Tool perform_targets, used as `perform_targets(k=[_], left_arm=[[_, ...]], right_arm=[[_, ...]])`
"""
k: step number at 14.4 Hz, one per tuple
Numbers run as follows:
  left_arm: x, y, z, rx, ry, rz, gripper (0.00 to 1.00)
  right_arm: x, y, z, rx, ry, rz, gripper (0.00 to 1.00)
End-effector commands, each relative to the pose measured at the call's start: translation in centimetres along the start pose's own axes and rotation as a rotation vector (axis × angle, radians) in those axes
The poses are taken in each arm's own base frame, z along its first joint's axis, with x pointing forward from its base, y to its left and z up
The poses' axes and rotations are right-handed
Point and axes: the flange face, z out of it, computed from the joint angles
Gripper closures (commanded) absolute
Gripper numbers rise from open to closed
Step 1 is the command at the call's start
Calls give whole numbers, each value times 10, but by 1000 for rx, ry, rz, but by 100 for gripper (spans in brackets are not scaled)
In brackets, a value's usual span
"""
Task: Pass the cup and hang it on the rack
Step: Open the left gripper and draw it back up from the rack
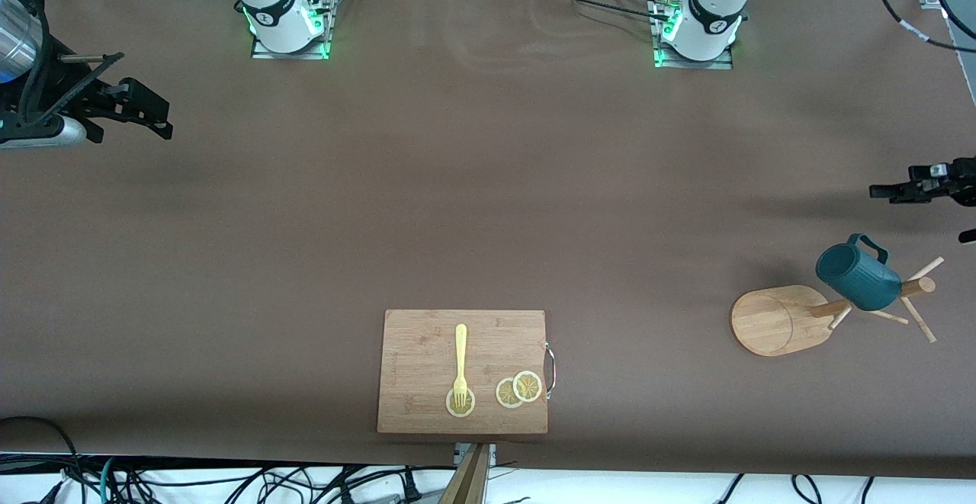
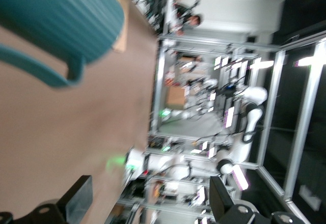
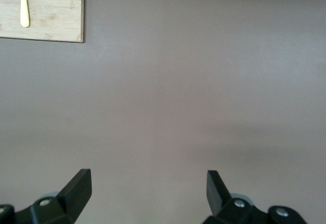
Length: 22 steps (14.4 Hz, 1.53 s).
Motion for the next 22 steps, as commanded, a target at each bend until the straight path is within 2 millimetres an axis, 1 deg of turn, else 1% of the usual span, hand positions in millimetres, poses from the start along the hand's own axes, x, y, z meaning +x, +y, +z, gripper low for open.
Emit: perform_targets(k=[1, 2, 4, 5, 8, 10, 13, 16, 17, 18, 20, 21, 22], left_arm=[[-3, 63, 22, 190, -72, -31, 0], [1, 83, 28, 277, -89, -32, 0], [11, 120, 47, 435, -145, -17, 0], [16, 132, 58, 492, -161, -16, 0], [24, 178, 98, 710, -184, -31, 0], [28, 205, 126, 875, -181, -40, 0], [38, 223, 165, 1036, -193, -35, 0], [47, 246, 204, 1282, -209, 15, 0], [50, 253, 215, 1333, -210, 52, 0], [52, 259, 211, 1341, -175, 78, 0], [53, 281, 201, 1381, -69, 153, 0], [51, 292, 198, 1390, -30, 186, 0], [47, 298, 199, 1396, -28, 195, 0]], right_arm=[[1, -1, -3, 13, 5, 7, 0], [1, -1, -3, 13, 5, 6, 0], [1, -1, -3, 13, 5, 6, 0], [1, -1, -3, 13, 5, 7, 0], [1, -1, -3, 13, 5, 6, 0], [1, -1, -3, 13, 5, 6, 0], [1, -1, -3, 13, 3, 6, 0], [1, -1, -3, 13, 3, 7, 0], [1, -1, -3, 13, 2, 7, 0], [1, -1, -3, 13, 3, 6, 0], [1, -1, -3, 13, 2, 7, 0], [1, -1, -3, 13, 2, 6, 0], [1, -1, -3, 13, 3, 6, 0]])
